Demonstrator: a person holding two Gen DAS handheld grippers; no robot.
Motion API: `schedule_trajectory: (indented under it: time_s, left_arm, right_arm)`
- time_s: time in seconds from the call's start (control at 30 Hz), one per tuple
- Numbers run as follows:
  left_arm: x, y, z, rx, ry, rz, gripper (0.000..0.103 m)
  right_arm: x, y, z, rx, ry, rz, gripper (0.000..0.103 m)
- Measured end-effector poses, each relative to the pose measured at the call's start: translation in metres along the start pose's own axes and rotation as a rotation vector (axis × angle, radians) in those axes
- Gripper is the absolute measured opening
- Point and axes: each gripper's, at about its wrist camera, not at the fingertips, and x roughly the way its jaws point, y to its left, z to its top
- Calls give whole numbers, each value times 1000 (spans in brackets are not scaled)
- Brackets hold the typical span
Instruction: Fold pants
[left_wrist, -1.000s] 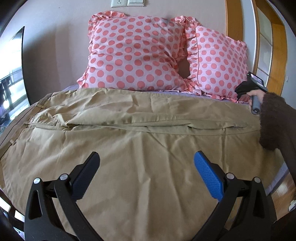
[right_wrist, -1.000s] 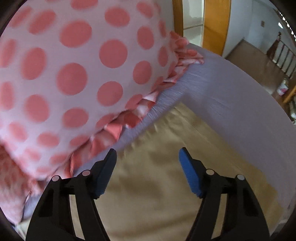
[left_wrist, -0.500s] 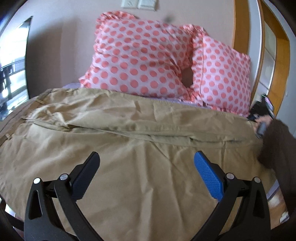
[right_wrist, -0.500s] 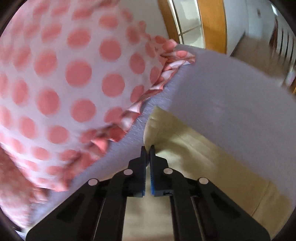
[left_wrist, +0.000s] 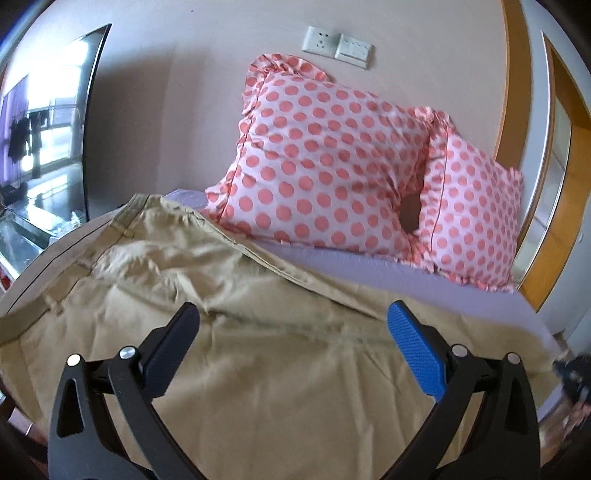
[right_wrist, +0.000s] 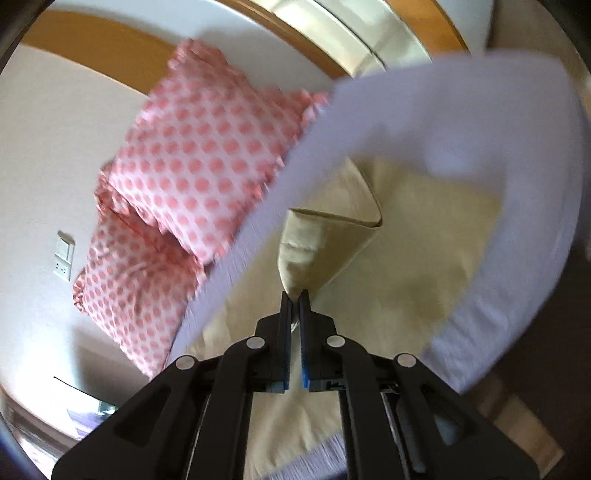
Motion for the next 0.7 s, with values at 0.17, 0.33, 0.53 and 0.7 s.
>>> schedule_trajectory:
  time_s: [0.17, 0.33, 0.53, 0.7]
  left_arm:
    - [23, 24, 22, -36, 41, 48, 101]
    - [66, 54, 45, -188, 111, 22, 101]
    - [145, 86, 68, -358, 269, 34, 83]
    - [205, 99, 83, -374, 329, 132, 77]
  right_arm:
    - [6, -7, -4, 50, 32, -3, 57]
    - [13, -17, -3, 64, 0, 0, 2]
    - [4, -15, 11, 50, -97, 75, 2]
    - [1, -6, 18, 10, -117, 83, 2]
